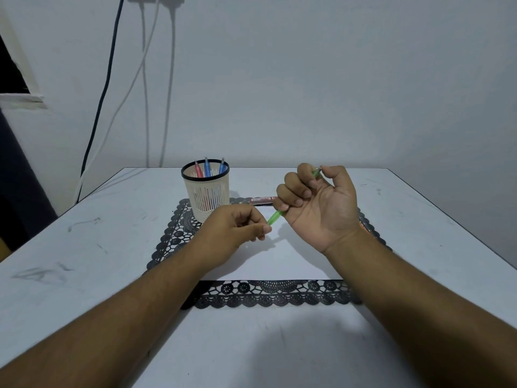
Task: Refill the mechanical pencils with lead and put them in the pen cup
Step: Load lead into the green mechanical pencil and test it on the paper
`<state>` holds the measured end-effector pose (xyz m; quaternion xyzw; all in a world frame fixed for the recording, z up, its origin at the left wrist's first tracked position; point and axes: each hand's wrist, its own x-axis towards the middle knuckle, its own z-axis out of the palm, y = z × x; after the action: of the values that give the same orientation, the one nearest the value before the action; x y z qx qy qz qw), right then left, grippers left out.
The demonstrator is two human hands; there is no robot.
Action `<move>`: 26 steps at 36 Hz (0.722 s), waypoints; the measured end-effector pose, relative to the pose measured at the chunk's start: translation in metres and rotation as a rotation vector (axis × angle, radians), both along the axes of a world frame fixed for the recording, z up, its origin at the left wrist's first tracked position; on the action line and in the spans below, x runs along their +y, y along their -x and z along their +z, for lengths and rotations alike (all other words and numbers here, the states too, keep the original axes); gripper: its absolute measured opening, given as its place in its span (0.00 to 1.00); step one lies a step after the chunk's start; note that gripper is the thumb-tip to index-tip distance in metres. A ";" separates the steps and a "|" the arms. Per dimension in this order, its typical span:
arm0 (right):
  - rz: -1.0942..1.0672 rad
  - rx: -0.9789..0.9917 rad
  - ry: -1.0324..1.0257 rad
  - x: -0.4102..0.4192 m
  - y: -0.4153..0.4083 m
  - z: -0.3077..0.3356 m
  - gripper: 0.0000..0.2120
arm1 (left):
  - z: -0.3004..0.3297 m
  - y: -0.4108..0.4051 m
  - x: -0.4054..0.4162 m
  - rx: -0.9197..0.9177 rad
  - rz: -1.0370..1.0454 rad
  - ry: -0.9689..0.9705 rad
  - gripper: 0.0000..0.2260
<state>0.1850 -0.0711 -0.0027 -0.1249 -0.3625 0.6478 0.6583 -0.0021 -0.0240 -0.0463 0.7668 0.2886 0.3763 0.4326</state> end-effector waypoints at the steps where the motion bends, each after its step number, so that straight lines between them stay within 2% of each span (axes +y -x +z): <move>1: 0.000 -0.002 0.000 0.000 0.000 0.000 0.13 | 0.000 0.000 0.000 -0.001 -0.002 0.001 0.06; 26: 0.038 0.021 -0.043 0.000 -0.003 -0.004 0.13 | 0.002 0.000 0.000 -0.017 -0.011 0.029 0.05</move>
<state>0.1884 -0.0708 -0.0063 -0.0971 -0.3716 0.6537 0.6520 -0.0021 -0.0239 -0.0444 0.7587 0.2861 0.3764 0.4482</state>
